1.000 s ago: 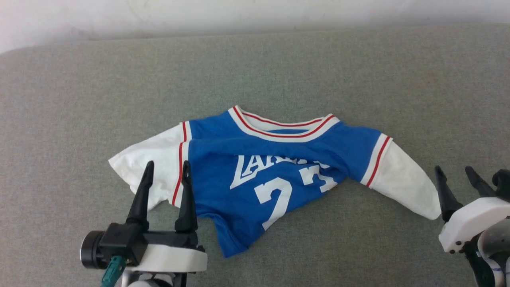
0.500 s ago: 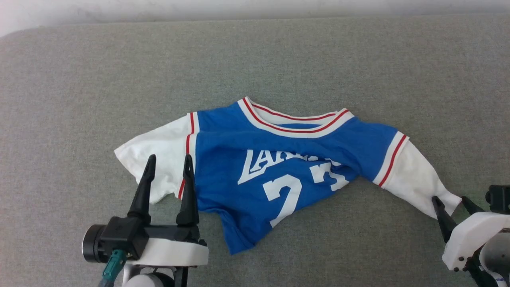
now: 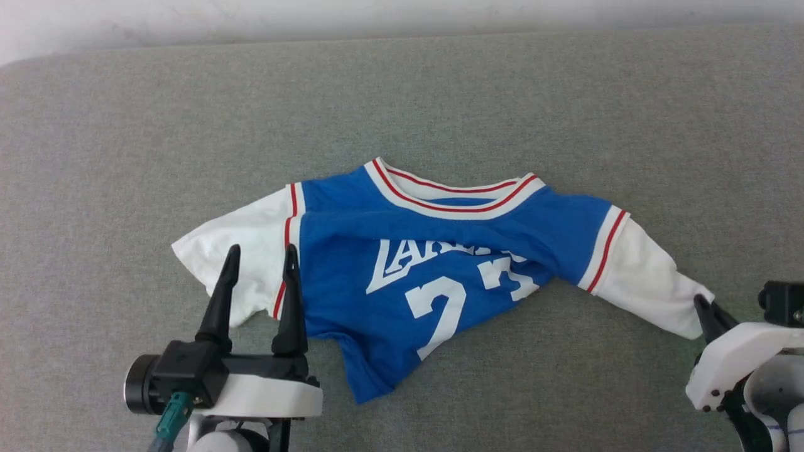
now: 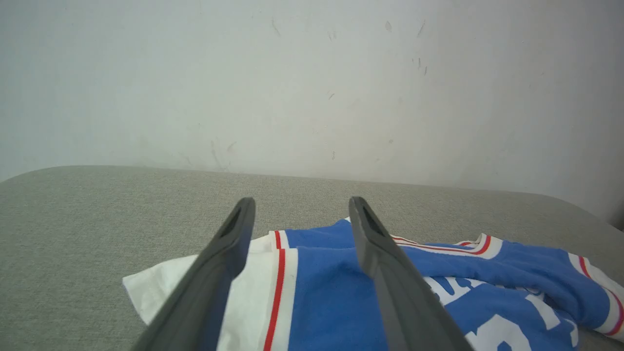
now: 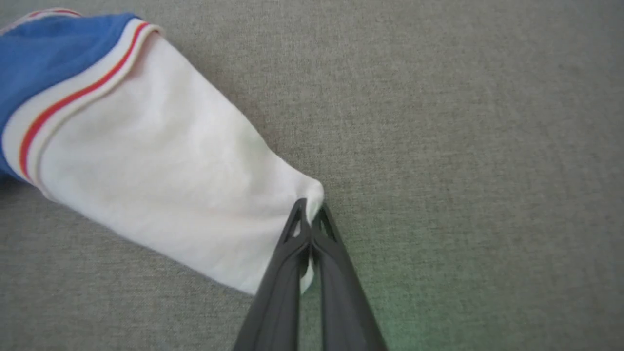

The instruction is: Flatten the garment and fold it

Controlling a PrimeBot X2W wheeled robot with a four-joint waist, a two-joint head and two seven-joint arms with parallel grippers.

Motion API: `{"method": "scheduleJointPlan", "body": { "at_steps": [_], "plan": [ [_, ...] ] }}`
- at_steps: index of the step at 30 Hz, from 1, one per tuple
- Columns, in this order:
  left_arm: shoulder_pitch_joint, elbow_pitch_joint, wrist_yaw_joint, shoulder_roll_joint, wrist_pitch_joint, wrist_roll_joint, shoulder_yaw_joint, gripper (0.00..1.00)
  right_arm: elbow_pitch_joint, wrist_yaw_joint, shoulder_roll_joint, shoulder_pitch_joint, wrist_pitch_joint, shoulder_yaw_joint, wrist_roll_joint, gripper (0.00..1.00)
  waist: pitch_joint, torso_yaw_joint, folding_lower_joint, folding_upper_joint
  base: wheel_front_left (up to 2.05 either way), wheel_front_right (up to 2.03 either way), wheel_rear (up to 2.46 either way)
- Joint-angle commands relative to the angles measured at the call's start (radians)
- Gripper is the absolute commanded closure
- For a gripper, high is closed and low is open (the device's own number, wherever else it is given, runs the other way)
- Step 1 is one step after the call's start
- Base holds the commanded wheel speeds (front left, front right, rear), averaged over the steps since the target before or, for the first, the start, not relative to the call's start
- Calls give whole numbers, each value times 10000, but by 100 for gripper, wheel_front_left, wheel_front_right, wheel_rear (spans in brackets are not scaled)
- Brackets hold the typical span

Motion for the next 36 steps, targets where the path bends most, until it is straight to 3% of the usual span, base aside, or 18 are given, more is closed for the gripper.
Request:
{"method": "scheduleJointPlan", "body": {
  "at_steps": [1,7,14,17,21,29,36],
  "plan": [
    [-70,26,-68,-44,-47,65,71,0,-48,-11,13,-210,-115,-3,-83,100,-60,-53,-1,0,0,0,0],
    [21,-30,-89,-57,-47,49,284,0,-799,-11,-248,-814,-341,-84,-2,100,-187,-285,-1,0,0,0,0],
    [47,41,-181,-69,-47,-46,429,0,-908,-11,-1250,-611,-300,-2364,-753,100,-333,-188,-1,0,0,0,0],
    [189,129,-216,-72,-47,-93,486,0,-1068,-11,-1118,-237,-246,-3141,-1041,100,-451,-137,-1,0,0,0,0],
    [203,399,-491,129,-1,-51,383,0,-1319,-11,-722,38,-214,-3265,-1053,100,-519,-168,-1,0,0,0,0],
    [-2241,1170,-1542,1170,2342,709,-674,0,-1802,-11,-356,-67,-259,-2345,-781,100,-77,-169,-1,0,0,0,0],
    [-4998,2949,-1909,1426,4719,1220,-1617,0,-2372,-11,-440,-528,-211,-1655,-503,100,817,-350,-1,0,0,0,0]
  ]
}}
